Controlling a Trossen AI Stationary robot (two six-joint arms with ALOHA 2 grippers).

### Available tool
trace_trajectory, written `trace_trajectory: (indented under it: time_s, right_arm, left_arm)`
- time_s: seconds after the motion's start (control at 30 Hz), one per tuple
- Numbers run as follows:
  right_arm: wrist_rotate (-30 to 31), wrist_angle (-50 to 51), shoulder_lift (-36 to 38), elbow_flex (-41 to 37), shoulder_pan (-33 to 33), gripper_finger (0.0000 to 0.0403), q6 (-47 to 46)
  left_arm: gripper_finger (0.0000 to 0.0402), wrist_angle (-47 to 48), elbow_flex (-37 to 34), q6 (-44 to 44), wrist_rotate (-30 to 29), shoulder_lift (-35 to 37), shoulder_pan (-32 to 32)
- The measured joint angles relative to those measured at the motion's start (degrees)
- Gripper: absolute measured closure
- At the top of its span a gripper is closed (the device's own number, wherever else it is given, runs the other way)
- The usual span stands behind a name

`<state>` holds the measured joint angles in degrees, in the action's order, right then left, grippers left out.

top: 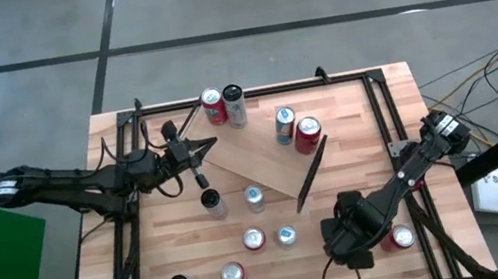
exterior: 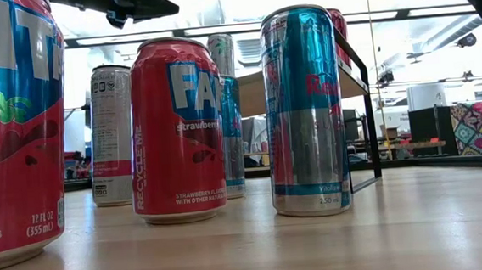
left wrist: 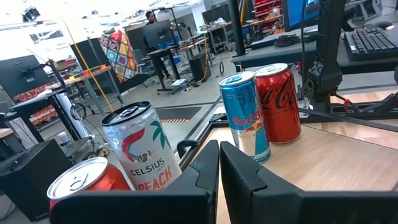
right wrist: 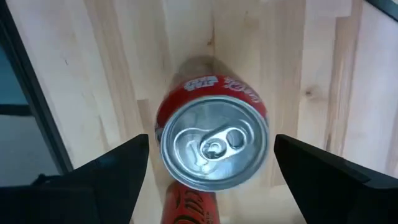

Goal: Place canned beverage on shelf
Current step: Put the red/white soda can on the shelf

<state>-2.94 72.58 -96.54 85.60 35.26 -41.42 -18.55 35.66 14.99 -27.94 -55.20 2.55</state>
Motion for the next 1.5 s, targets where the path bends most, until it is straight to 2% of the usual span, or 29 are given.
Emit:
trace_trajectory:
  time_s: [0.4, 1.13, 1.3, 1.5]
  right_arm:
    - [3.51, -2.21, -2.05, -0.02, -0.02, 0.0076, 3.55]
    - [2.71, -3.29, -1.81, -5.53, -0.78, 0.0079, 2.39]
    - [2.67, -3.48, -1.78, -5.77, -0.82, 0.0114, 1.57]
    - [2.16, -3.25, -1.46, -5.42, -1.46, 0.0115, 0.11]
  left_arm:
    - [0.0402, -0.37, 0.00, -0.01, 0.02, 0.00, 0.00]
    - [0.0402, -0.31, 0.00, -0.03, 0.03, 0.00, 0.00]
    - [0.0402, -0.30, 0.00, -0.34, 0.04, 0.00, 0.00]
    - [0.0402, -0.30, 0.00, -0.47, 0.04, 0.00, -0.01]
